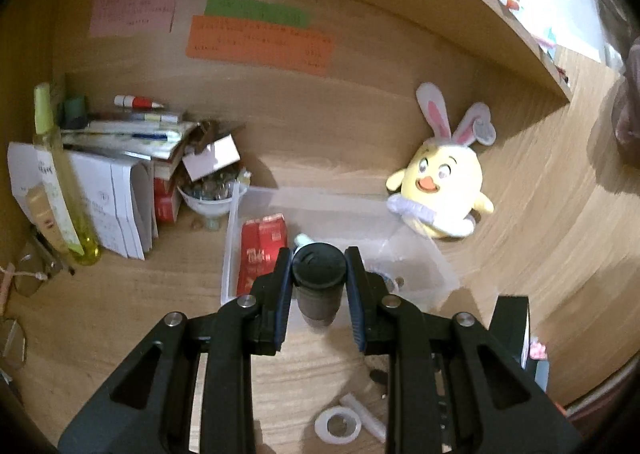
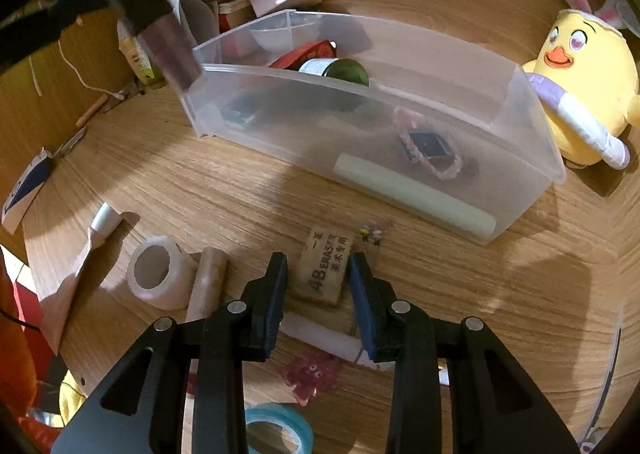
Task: Organize objects
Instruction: 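Lower the dark tube into the bin with the left tool while the right tool drops the eraser there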
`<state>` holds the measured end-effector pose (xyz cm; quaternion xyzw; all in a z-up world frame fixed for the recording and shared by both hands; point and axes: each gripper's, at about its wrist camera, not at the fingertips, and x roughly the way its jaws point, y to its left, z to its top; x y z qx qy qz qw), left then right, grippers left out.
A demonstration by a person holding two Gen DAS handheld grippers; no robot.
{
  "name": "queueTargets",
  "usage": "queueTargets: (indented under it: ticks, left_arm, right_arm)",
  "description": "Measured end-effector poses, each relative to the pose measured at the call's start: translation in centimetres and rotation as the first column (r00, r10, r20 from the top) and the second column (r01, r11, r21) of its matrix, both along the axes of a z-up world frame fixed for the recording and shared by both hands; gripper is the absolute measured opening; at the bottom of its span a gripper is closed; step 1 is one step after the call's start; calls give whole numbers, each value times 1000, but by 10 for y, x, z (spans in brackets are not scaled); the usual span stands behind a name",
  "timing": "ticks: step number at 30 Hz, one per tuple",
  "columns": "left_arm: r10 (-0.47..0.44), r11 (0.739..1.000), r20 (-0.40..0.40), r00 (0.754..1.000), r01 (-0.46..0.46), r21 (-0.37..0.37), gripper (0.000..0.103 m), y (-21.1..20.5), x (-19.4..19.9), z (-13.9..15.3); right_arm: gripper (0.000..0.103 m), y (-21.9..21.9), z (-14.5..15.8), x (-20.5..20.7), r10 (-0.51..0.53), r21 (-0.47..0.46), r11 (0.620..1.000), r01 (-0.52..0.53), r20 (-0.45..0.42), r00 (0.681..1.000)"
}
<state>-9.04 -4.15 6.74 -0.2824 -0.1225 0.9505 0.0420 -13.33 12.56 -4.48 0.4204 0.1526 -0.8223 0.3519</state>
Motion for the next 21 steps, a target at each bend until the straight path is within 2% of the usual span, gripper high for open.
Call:
queueTargets:
  ticks: [5, 10, 16, 21]
  left_arm:
    - [22, 1000, -9, 1000, -22, 4, 25, -4, -11, 7]
    - [33, 999, -19, 999, -33, -10, 25, -6, -21, 11]
    - [35, 999, -4, 999, -35, -26, 25, -4, -35, 9]
    - [30, 999, 29, 999, -30, -15, 25, -3, -49, -2]
  right_arm:
    - [23, 3, 15, 1, 9, -63, 998, -10, -18, 1000]
    - [23, 10, 44, -1, -1, -136, 991, -8, -64, 998]
    - [23, 20, 78, -9, -46, -199, 980, 18, -135, 990]
    - [23, 30, 90, -26, -102, -220, 973, 65, -161, 982]
